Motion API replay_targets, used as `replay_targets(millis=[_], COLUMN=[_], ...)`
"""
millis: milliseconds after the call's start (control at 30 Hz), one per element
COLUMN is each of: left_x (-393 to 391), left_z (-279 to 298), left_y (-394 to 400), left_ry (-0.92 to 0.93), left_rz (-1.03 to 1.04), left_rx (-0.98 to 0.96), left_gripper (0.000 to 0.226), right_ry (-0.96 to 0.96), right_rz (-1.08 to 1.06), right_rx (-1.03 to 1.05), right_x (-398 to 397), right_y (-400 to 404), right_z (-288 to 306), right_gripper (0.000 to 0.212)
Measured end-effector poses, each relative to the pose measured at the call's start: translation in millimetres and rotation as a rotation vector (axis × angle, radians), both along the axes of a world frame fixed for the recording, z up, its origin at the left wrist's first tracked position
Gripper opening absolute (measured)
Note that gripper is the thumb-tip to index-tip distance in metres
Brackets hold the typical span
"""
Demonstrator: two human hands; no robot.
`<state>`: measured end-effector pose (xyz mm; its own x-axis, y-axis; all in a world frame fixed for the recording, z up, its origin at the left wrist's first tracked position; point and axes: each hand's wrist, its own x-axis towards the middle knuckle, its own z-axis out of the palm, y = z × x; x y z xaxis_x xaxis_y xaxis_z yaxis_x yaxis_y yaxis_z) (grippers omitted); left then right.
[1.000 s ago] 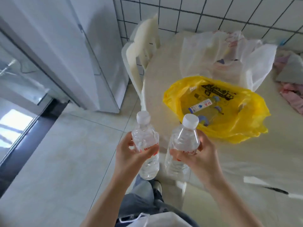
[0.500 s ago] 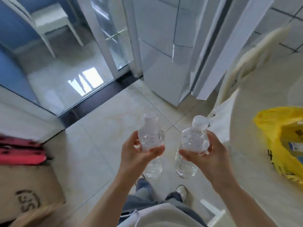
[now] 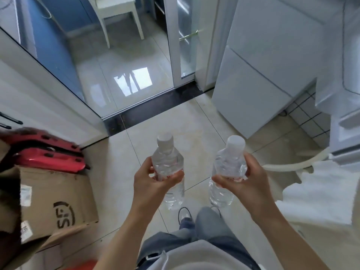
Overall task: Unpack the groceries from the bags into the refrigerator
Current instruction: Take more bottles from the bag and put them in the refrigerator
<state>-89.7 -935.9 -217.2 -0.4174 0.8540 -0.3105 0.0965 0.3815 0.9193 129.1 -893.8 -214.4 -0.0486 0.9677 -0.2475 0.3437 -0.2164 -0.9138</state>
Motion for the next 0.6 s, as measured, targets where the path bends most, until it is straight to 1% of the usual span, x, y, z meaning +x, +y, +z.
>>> replay_targets(millis=[67, 233, 367, 600], left_x=[-9, -21, -22, -10], left_z=[-1, -7, -8, 3], left_y=[14, 66, 127, 240], left_ry=[-0.010, 0.001, 0.008, 0.064], left_rz=[0.024, 0.016, -0.007, -0.072], left_rx=[0.002, -0.003, 0.014, 0.057], left_gripper=[0.059, 0.052, 0.048, 0.055], right_ry=[0.001, 0.013, 0.036, 0.021], right_rz=[0.004, -0.028, -0.040, -0.037], right_rx=[-0.011, -0.041, -0.024, 0.050], right_x=[-11, -28, -30, -20], right_y=[18, 72, 128, 237], right_z=[-1, -5, -7, 9], right_gripper=[0.066, 0.066, 0.061, 0.066])
